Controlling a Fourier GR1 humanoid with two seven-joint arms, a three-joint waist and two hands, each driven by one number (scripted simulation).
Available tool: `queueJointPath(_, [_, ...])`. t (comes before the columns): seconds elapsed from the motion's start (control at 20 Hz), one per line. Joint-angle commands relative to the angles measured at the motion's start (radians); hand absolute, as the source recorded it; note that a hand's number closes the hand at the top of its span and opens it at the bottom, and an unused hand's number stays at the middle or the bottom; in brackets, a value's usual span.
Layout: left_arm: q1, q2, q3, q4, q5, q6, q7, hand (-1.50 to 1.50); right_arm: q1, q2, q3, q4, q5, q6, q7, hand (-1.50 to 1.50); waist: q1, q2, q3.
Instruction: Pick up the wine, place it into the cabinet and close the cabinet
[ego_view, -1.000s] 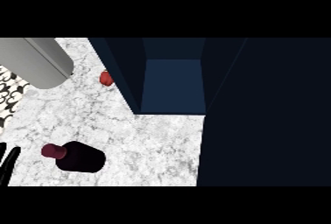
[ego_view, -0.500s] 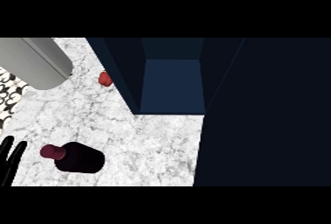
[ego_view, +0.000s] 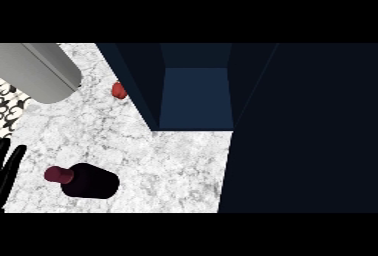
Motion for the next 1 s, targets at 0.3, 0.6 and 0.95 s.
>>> queueJointPath(0.3, [0.043, -0.056, 0.039, -0.003, -0.031, -0.012, -0.099, -1.50, -0.146, -0.041, -0.070, -0.128, -0.055, -0.041, 0.194, -1.50, 0.005, 0.000, -0.001])
queueJointPath(0.6, [-0.126, -0.028, 0.052, 0.125, -0.092, 0.043, -0.058, -1.50, -0.180, -0.066, -0.135, -0.109, -0.119, -0.021, 0.197, -1.50, -0.009, 0.004, 0.000])
queueJointPath(0.95, [0.071, -0.081, 0.040, 0.199, -0.086, -0.095, -0.236, -1.50, -0.268, -0.076, -0.083, -0.124, -0.059, -0.066, 0.319, -1.50, 0.001, 0.000, -0.001])
